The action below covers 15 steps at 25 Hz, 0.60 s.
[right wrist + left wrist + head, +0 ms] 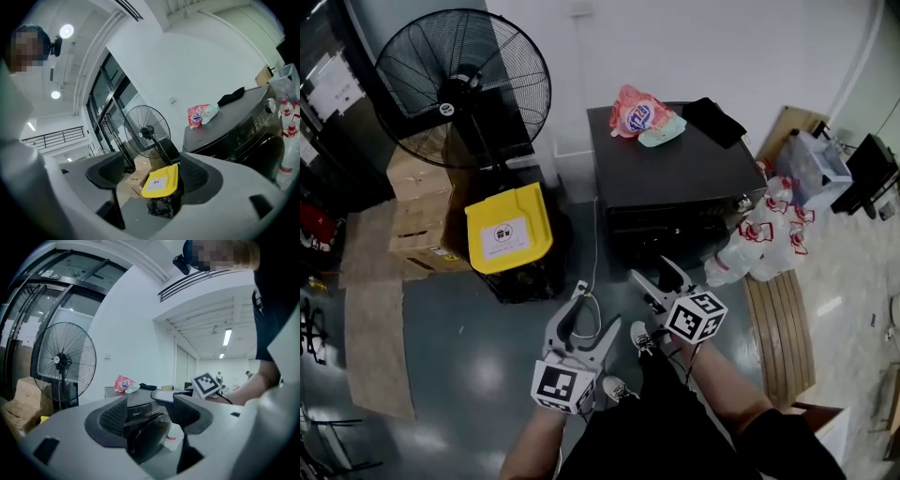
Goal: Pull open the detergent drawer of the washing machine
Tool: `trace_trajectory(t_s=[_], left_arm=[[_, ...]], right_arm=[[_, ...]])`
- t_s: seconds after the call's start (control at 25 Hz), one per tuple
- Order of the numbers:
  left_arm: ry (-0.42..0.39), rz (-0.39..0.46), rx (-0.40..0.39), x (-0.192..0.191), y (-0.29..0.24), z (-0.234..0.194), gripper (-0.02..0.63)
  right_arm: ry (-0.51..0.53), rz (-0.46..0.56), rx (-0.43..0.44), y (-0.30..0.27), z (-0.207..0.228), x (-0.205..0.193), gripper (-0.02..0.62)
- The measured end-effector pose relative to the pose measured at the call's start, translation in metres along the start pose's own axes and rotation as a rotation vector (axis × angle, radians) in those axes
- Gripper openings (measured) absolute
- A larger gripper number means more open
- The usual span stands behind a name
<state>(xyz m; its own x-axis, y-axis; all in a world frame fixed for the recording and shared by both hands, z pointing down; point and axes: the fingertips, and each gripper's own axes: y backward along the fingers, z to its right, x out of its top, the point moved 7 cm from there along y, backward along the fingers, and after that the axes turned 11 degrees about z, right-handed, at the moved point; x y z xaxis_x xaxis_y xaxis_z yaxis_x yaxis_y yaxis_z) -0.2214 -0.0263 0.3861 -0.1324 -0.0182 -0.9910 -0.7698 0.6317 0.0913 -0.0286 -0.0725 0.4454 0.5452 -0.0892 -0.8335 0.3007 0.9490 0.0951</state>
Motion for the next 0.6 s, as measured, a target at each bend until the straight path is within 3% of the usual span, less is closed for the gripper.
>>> trace_trajectory(t_s=[0.6], left_arm=[[0.029,-0.088,0.003,-0.049,-0.073,-0.021,0.281]], right_arm=[[-0.252,-0.076,-0.034,-0.055,0.096,-0.027,0.394]])
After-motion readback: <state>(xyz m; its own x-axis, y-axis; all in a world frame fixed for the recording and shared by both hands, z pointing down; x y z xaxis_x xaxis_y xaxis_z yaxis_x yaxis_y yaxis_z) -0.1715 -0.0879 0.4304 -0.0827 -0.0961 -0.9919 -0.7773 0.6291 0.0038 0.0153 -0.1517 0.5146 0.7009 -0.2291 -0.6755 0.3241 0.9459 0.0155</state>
